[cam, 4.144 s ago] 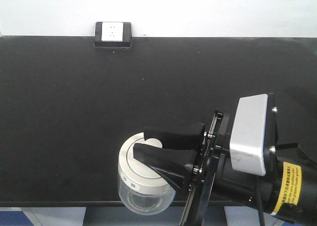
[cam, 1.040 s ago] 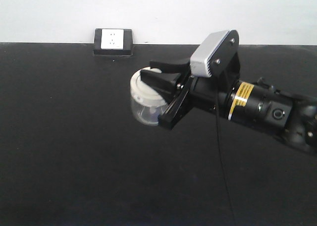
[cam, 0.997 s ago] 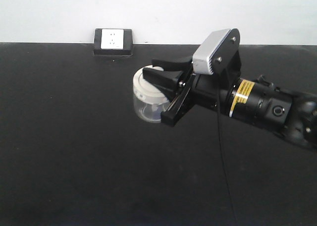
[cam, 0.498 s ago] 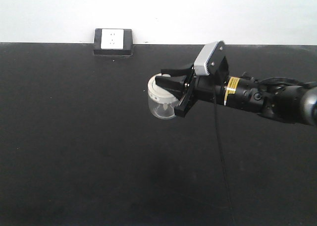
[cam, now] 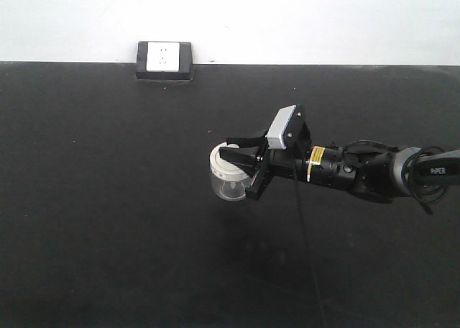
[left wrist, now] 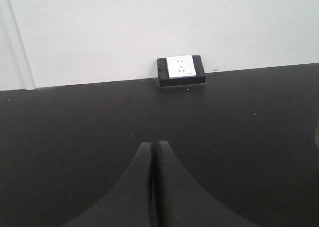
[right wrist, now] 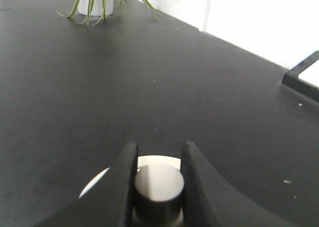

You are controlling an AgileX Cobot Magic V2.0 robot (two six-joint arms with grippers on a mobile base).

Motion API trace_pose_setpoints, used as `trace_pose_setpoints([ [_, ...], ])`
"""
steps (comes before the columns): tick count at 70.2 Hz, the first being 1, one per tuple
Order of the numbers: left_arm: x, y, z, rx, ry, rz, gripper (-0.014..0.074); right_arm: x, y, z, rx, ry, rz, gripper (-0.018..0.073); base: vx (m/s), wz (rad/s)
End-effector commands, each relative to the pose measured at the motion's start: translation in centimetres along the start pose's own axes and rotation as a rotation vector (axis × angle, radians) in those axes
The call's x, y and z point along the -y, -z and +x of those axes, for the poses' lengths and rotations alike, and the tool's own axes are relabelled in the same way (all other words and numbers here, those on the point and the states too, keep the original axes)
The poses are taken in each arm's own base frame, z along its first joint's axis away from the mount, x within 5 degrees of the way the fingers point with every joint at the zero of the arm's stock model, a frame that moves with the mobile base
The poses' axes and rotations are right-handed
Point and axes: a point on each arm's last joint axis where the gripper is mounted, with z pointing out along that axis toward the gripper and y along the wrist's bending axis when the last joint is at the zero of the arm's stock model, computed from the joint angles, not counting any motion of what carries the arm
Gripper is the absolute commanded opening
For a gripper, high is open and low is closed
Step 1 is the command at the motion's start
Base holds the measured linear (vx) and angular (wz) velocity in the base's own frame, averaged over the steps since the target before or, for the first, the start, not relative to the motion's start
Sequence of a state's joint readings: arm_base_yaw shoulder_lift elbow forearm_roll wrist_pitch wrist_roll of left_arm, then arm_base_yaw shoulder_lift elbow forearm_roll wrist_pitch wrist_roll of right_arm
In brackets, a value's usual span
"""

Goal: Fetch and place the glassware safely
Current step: 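Extend the right arm forward and lower the jar onto the bench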

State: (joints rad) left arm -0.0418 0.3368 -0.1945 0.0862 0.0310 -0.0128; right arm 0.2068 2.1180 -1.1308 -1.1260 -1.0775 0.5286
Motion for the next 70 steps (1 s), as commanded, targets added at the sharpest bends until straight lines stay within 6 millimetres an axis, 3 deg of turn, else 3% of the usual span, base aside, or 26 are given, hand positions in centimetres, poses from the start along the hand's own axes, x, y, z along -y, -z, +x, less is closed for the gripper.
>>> trace_pose_setpoints([
  [1,0.0,0.0,-1.5,0.092,0.015,0.008,-0.0007,0.6,0.3,-3.2,0.153,0.06,0.015,0.0,0.0,0.0],
  [33,0.0,0.0,-1.5,0.092,0.015,0.008,-0.0007,1.4,-0.1,-0.8,0.146,-0.011,0.095,0.0,0.0,0.0],
  [50,0.0,0.0,-1.5,0.092,0.015,0.008,-0.0007,1.6,-0.2,-0.7,0.15,-0.02,0.114,0.0014,0.0,0.0],
  [62,0.0,0.0,-1.5,0.092,0.015,0.008,-0.0007,1.6,-0.2,-0.6,0.144,-0.018,0.11,0.0113,0.0,0.0],
  [70,0.0,0.0,-1.5,0.092,0.015,0.008,-0.0007,1.5,-0.2,-0.6,0.141,-0.012,0.104,0.0271,0.0,0.0],
])
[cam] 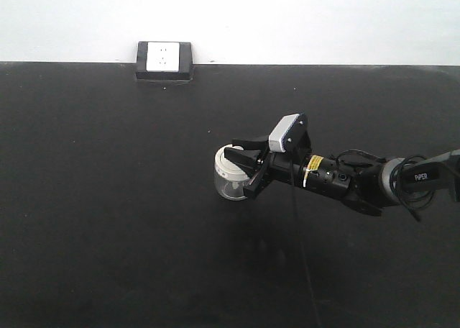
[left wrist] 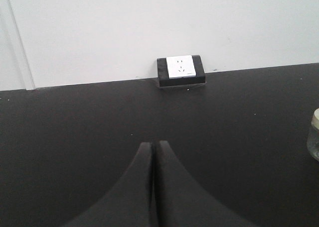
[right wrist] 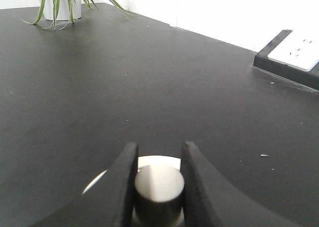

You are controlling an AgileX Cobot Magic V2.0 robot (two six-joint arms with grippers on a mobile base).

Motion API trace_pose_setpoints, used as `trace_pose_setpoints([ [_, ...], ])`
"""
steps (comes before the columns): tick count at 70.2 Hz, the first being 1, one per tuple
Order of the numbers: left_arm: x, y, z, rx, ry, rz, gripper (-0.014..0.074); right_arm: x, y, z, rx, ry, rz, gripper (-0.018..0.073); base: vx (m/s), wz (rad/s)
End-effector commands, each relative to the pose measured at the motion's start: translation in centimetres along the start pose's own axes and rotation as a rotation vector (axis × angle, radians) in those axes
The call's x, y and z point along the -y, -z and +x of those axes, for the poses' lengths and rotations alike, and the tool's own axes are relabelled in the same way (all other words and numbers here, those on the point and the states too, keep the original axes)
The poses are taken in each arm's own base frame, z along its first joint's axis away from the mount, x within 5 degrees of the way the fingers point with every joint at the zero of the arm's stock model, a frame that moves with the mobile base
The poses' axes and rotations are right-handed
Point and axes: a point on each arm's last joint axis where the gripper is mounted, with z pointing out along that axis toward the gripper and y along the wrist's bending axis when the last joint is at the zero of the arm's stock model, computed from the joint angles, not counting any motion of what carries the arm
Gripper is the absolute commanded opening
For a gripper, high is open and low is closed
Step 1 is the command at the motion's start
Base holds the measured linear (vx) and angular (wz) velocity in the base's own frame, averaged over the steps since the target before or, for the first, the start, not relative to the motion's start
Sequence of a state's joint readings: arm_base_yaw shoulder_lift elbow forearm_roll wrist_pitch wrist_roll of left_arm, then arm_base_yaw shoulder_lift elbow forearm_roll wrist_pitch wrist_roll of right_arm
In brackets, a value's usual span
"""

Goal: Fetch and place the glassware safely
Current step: 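Extend the right arm forward and lower the jar onto the bench, then open the right gripper and lift it off the jar lid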

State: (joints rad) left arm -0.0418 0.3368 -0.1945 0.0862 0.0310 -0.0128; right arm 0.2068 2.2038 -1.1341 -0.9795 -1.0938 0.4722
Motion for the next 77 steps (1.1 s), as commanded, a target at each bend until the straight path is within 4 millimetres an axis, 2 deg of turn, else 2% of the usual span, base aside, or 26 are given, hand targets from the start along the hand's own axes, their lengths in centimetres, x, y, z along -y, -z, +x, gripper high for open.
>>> trace_pose_setpoints([
  [1,0.0,0.0,-1.5,0.092,0.015,0.008,-0.0007,0.4,0.2,-3.4,0.12,0.057,0.003,0.0295,0.0,0.0],
  [13,0.0,0.0,-1.5,0.092,0.015,0.008,-0.0007,0.4,0.2,-3.5,0.128,0.056,0.002,0.0582,0.0,0.0],
  [21,0.0,0.0,-1.5,0.092,0.015,0.008,-0.0007,0.4,0.2,-3.5,0.13,0.055,0.004,0.0704,0.0,0.0],
  [26,0.0,0.0,-1.5,0.092,0.015,0.008,-0.0007,0.4,0.2,-3.6,0.139,0.052,-0.001,0.073,0.0,0.0],
  [41,0.0,0.0,-1.5,0.092,0.015,0.008,-0.0007,0.2,0.6,-5.0,0.165,0.026,0.001,0.0699,0.0,0.0],
  [57,0.0,0.0,-1.5,0.092,0.015,0.008,-0.0007,-0.3,2.2,-8.5,0.121,0.066,0.095,0.0601,0.0,0.0],
  [69,0.0,0.0,-1.5,0.092,0.015,0.008,-0.0007,-0.8,5.0,-11.3,0.104,-0.035,0.295,0.0472,0.0,0.0],
  [77,0.0,0.0,-1.5,0.092,0.015,0.008,-0.0007,-1.4,7.2,-12.6,0.097,-0.08,0.433,0.0312,0.0,0.0],
])
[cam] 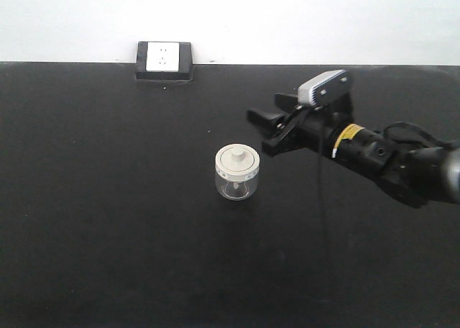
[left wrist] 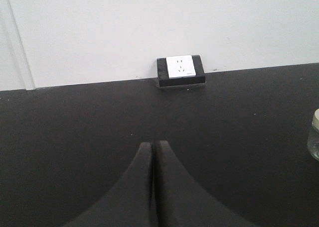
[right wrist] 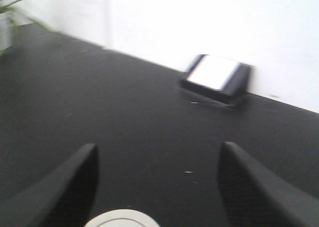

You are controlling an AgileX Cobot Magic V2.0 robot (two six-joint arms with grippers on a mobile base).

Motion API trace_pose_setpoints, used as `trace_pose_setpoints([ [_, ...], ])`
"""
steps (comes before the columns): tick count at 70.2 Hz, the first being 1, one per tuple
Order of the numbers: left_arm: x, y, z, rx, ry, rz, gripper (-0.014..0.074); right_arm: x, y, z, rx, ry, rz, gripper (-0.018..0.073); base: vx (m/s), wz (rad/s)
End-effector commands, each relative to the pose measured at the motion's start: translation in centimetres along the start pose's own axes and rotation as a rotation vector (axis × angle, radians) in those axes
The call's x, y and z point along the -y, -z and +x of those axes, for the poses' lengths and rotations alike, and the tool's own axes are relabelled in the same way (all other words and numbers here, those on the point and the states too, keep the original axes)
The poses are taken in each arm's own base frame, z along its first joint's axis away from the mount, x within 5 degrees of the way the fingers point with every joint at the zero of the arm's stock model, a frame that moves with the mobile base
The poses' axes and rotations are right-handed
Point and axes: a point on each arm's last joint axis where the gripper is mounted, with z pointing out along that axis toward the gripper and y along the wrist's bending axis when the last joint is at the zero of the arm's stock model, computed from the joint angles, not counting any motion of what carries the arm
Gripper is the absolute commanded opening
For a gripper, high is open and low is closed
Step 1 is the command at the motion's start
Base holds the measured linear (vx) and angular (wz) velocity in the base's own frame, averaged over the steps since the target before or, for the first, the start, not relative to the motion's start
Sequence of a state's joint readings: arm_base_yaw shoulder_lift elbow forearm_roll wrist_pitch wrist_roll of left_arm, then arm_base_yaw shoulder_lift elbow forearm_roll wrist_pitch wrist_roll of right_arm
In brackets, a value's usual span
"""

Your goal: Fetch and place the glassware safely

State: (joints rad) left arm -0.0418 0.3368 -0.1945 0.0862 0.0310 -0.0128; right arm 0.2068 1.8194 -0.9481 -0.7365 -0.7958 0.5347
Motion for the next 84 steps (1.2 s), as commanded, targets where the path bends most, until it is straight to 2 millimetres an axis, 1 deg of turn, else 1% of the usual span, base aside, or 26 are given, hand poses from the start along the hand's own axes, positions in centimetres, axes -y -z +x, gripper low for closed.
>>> trace_pose_setpoints([
  [1,0.0,0.0,-1.5,0.092,0.015,0.008,-0.0007,0.0,2.4,-4.0,0.11,-0.021,0.11,0.0299,0.0,0.0],
  [12,0.0,0.0,-1.5,0.092,0.015,0.008,-0.0007,-0.5,5.6,-5.0,0.057,-0.02,0.234,-0.0017,0.0,0.0],
  [19,0.0,0.0,-1.5,0.092,0.015,0.008,-0.0007,-1.1,7.6,-5.7,0.039,-0.038,0.279,-0.001,0.0,0.0],
  [30,0.0,0.0,-1.5,0.092,0.015,0.008,-0.0007,-2.6,11.5,-6.9,0.0,-0.025,0.343,-0.0007,0.0,0.0],
  [36,0.0,0.0,-1.5,0.092,0.015,0.008,-0.0007,-3.5,13.7,-7.0,-0.023,-0.019,0.377,-0.0006,0.0,0.0],
  [45,0.0,0.0,-1.5,0.092,0.015,0.008,-0.0007,-5.2,17.1,-7.2,0.019,-0.001,0.392,-0.0004,0.0,0.0],
  [50,0.0,0.0,-1.5,0.092,0.015,0.008,-0.0007,-6.1,18.8,-6.9,0.035,0.006,0.402,-0.0003,0.0,0.0],
  [62,0.0,0.0,-1.5,0.092,0.015,0.008,-0.0007,-7.6,22.1,-5.0,0.024,0.009,0.436,-0.0003,0.0,0.0],
  [64,0.0,0.0,-1.5,0.092,0.015,0.008,-0.0007,-7.9,22.6,-4.4,0.017,0.008,0.442,-0.0003,0.0,0.0],
  [73,0.0,0.0,-1.5,0.092,0.015,0.008,-0.0007,-8.9,24.6,-3.0,0.043,0.015,0.452,-0.0003,0.0,0.0],
  [84,0.0,0.0,-1.5,0.092,0.015,0.008,-0.0007,-9.8,26.7,-1.7,0.076,0.024,0.476,-0.0003,0.0,0.0],
])
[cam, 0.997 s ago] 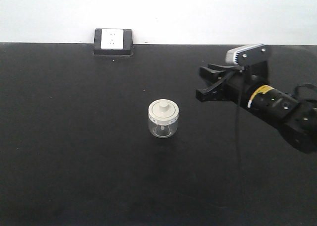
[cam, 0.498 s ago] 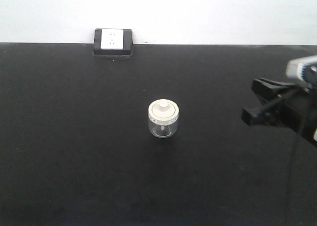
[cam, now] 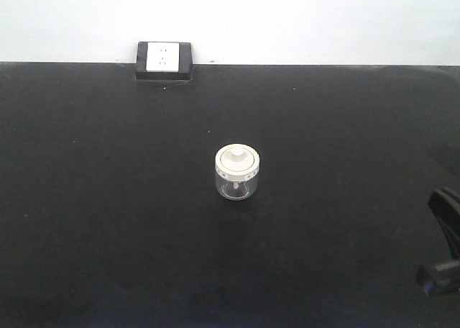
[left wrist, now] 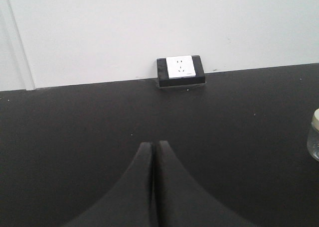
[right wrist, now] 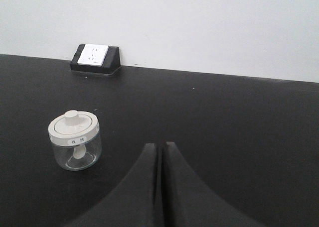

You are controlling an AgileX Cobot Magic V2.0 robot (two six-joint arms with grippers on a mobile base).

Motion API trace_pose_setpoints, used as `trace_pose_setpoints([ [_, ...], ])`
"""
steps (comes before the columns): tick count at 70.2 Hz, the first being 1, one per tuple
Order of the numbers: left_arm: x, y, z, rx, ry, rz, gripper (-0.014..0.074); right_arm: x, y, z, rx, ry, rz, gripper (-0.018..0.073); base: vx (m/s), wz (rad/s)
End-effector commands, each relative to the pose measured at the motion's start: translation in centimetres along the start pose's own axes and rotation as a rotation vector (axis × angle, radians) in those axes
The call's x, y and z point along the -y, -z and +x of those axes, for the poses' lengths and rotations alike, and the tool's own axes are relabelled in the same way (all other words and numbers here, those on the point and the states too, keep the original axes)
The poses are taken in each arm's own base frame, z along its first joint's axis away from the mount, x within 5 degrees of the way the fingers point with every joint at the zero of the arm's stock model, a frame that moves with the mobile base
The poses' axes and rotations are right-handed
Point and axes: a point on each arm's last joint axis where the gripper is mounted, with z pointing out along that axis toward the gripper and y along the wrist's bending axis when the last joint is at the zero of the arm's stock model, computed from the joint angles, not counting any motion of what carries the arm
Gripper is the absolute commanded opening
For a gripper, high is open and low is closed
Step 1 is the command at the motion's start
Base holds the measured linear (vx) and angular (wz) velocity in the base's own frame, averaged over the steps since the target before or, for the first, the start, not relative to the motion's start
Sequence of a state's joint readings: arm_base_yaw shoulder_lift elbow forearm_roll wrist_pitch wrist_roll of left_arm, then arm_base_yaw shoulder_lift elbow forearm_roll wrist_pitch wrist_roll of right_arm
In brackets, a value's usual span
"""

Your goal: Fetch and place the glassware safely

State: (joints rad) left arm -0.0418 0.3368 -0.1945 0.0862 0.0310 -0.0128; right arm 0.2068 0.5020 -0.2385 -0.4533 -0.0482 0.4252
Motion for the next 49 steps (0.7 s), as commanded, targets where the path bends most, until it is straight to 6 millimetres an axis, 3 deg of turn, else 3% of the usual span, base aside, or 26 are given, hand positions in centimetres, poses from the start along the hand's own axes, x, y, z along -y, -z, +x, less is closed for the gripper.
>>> trace_pose_setpoints([
  [1,0.0,0.0,-1.5,0.092,0.015,0.008,-0.0007,0.0,1.2,-0.6,0.087,0.005,0.002,-0.0003,0.0,0.0],
  [20,0.0,0.0,-1.5,0.092,0.015,0.008,-0.0007,0.3,3.2,0.4,0.109,0.003,0.045,-0.0003,0.0,0.0],
  [49,0.0,0.0,-1.5,0.092,0.015,0.008,-0.0007,0.3,3.2,0.4,0.107,0.002,0.047,-0.0003,0.0,0.0],
])
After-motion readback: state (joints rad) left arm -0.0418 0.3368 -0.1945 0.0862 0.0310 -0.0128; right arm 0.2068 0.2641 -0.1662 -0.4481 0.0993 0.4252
